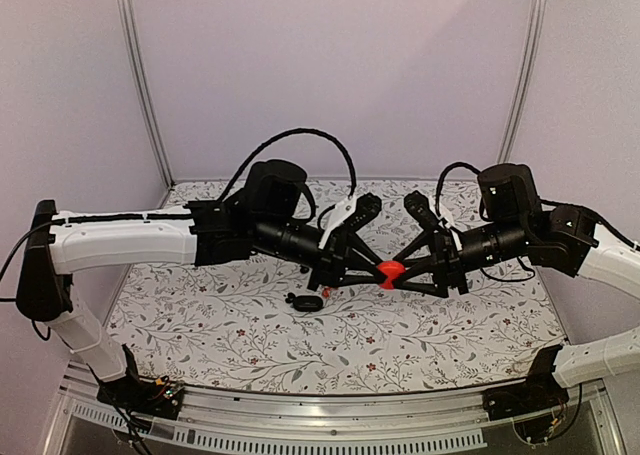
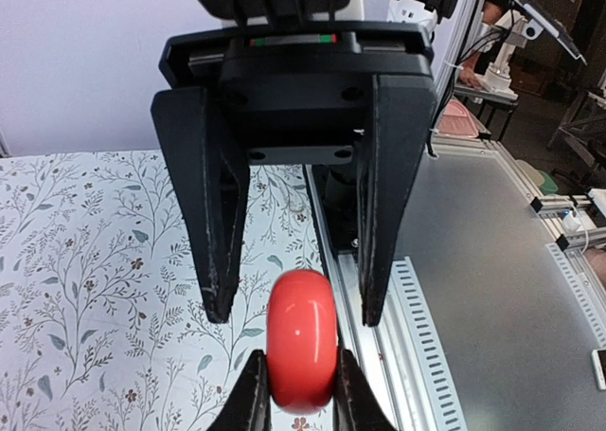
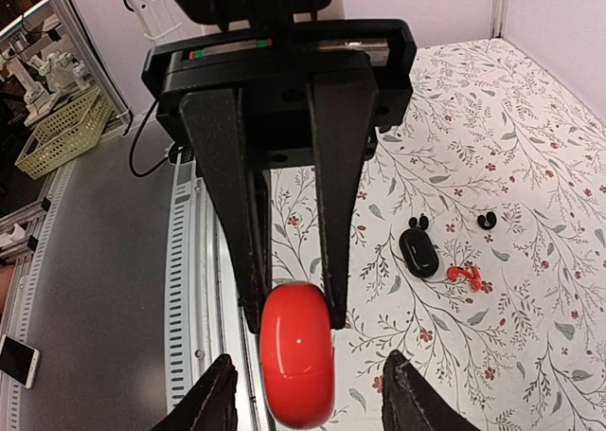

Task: Insert the wireless bluetooth earbuds into the charging case
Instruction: Pass from the right arm to the left, then pass from the left arm to the right

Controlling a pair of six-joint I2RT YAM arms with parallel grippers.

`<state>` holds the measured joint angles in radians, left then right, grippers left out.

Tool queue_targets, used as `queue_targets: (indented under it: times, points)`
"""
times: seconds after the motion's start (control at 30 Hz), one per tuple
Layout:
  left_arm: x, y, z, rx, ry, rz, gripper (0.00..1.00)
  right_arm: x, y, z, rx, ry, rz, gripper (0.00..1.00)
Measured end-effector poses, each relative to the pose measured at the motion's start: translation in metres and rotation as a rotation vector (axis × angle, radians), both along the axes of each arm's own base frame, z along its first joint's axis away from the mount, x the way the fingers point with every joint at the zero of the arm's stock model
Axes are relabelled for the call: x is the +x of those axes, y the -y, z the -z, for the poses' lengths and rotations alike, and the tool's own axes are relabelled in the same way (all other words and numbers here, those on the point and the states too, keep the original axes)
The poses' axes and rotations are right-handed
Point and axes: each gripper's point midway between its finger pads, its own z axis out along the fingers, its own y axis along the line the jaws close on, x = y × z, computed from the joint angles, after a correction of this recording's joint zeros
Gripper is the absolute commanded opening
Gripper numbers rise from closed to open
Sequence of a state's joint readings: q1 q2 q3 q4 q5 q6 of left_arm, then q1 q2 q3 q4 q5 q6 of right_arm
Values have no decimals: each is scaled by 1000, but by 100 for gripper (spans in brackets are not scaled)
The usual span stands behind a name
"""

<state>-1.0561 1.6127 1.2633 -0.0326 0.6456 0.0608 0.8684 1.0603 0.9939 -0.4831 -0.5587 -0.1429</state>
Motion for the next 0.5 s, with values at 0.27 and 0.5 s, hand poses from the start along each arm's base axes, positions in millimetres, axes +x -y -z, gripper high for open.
queue_targets:
  times: [0.27,0.5]
  points:
    - [1,-1,3,11,-1,-1,1,-1,1,1,-5,-5,0,43]
    - [1,-1,3,11,-2,0,1,-1,1,3,-11,-9,-1,40]
